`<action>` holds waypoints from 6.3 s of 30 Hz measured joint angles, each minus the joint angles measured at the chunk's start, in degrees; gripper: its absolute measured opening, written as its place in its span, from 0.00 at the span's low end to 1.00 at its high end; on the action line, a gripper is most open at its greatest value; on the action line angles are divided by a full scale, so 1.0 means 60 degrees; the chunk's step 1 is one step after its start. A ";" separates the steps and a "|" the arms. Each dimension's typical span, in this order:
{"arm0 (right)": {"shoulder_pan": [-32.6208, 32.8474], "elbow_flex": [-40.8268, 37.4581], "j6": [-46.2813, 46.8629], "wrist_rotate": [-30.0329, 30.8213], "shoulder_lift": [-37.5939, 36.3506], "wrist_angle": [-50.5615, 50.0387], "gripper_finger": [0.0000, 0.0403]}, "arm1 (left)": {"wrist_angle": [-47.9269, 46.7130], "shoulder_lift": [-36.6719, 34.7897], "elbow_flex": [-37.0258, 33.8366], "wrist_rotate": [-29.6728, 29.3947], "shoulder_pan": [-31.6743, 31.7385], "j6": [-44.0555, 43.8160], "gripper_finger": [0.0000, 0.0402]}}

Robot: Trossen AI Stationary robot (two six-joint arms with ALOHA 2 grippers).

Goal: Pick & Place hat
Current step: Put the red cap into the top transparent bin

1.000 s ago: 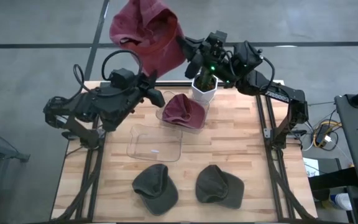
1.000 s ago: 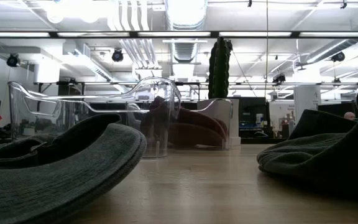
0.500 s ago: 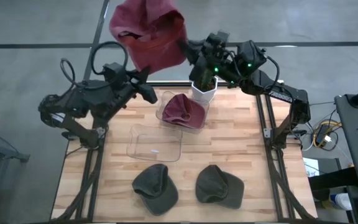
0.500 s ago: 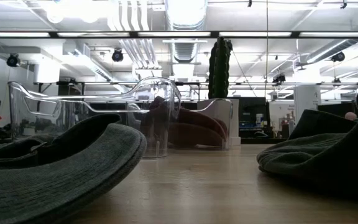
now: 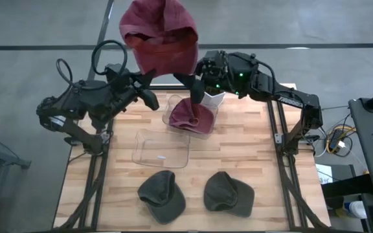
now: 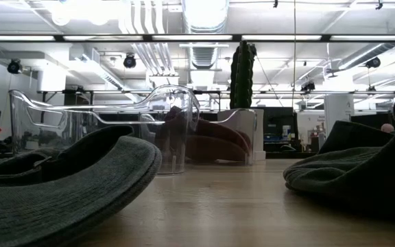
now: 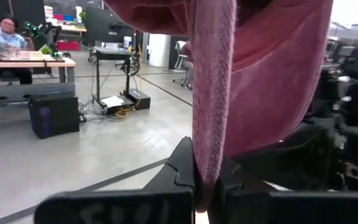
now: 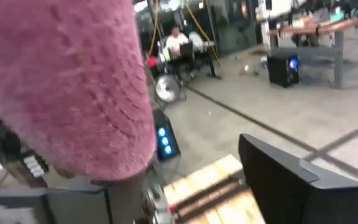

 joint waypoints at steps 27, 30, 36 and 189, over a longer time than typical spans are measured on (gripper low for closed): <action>-0.0007 0.0011 -0.0853 -0.0185 -0.1469 -0.8789 0.61 | -0.5680 -0.0820 0.0015 0.4869 0.0173 -0.2496 0.01; -0.0005 0.0011 -0.0857 -0.0182 -0.1719 -0.9550 0.60 | -0.6583 -0.0675 0.0015 0.5596 0.0345 -0.2861 0.01; -0.0007 0.0011 -0.1024 -0.0182 -0.2104 -1.0602 0.58 | -0.8086 -0.0301 0.0015 0.6976 0.0649 -0.2961 0.01; -0.1857 -0.0412 -0.2113 -0.2070 0.1556 -0.5147 0.03 | -0.6849 0.0185 0.2208 0.8194 0.1271 0.0295 0.33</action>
